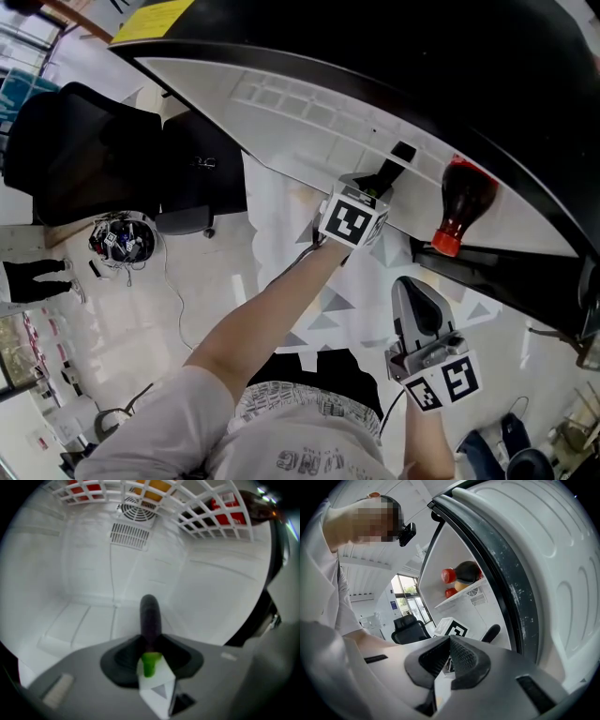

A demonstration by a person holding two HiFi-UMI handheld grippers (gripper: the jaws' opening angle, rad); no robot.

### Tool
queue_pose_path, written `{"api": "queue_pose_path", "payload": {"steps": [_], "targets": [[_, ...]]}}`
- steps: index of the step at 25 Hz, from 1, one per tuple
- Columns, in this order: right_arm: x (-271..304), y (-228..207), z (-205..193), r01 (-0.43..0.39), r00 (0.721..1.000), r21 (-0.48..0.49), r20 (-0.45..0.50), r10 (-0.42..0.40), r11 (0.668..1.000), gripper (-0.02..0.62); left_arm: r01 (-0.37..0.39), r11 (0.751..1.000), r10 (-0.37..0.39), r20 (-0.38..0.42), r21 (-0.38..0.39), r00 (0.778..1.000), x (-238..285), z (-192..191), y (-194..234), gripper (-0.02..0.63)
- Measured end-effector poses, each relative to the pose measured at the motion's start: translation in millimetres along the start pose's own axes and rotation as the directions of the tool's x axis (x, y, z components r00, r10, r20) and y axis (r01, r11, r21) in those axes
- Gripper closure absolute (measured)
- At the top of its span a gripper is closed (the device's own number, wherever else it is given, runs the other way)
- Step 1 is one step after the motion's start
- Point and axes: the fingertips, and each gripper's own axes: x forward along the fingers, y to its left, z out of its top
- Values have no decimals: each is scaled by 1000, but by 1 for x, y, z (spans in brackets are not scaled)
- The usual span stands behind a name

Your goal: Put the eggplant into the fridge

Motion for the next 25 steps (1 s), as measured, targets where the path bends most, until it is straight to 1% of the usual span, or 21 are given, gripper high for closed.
{"api": "queue_pose_path", "payload": {"steps": [11, 15, 19, 25], "targets": [[-1, 5, 2, 5, 1000, -7, 0, -5, 1000, 592, 0, 1000, -1, -10, -23, 1000, 2, 0, 2, 461], [-2, 9, 1, 9, 1000, -13, -2, -9, 1000, 592, 11, 999, -11, 0, -39, 1000, 1, 3, 2, 430], [-4, 14, 1, 17, 1000, -18, -2, -17, 1000, 592, 8, 999, -8, 11, -35, 1000, -7, 3, 1, 406], [-5, 22, 1, 24, 1000, -23, 7, -23, 999, 592, 21, 999, -20, 29, -31, 999, -22, 1, -2, 402]]}}
